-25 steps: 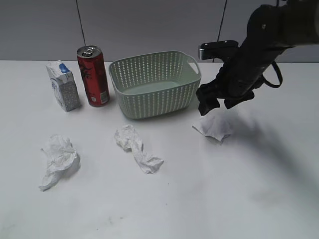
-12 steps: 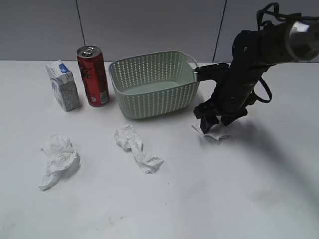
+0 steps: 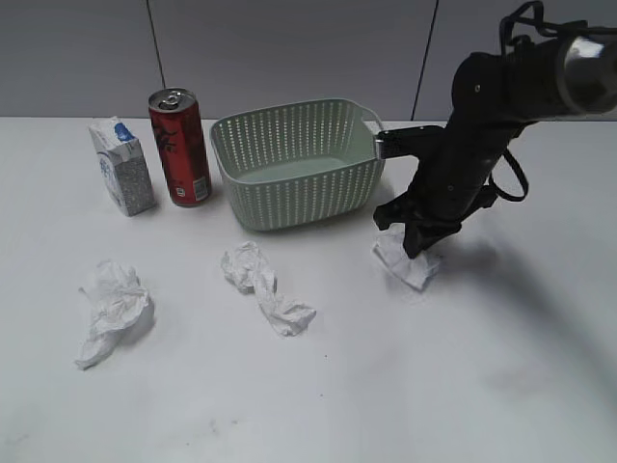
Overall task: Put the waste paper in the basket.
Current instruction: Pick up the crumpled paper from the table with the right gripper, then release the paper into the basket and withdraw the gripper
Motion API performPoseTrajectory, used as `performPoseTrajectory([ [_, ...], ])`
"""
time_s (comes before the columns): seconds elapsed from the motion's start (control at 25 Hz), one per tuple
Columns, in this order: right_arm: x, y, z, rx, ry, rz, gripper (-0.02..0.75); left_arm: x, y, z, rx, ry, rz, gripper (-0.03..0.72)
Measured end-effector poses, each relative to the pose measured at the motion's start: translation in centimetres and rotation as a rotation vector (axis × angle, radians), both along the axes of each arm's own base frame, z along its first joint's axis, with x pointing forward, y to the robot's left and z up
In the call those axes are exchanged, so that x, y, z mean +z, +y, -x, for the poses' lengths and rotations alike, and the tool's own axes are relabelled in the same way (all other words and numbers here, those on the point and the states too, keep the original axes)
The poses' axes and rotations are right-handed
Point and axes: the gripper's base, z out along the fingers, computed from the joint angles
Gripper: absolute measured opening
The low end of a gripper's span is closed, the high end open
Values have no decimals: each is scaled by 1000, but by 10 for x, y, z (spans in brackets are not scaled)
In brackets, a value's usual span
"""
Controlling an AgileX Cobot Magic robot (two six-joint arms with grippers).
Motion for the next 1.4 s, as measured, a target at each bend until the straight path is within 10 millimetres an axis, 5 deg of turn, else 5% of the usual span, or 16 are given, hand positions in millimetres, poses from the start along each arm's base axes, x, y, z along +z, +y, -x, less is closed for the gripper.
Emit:
performPoseTrajectory([
  [0.44, 127, 19, 29, 152, -300, -127, -8, 0, 0, 0, 1, 0, -1, 561],
  [0.76, 163, 51, 19, 3, -635, -381, -8, 0, 0, 0, 1, 0, -1, 561],
  [0.96, 148, 78, 7, -31, -817, -421, -8, 0, 0, 0, 1, 0, -1, 561],
  [1.2, 91, 92, -13, 2, -892, -343, 22, 0, 0, 0, 1, 0, -1, 558],
  [1.32, 62, 95, -17, 35, -855, -299, 170, 0, 0, 0, 1, 0, -1, 556],
  [1.4, 48, 96, -18, 70, -835, -269, 364, 0, 0, 0, 1, 0, -1, 557],
])
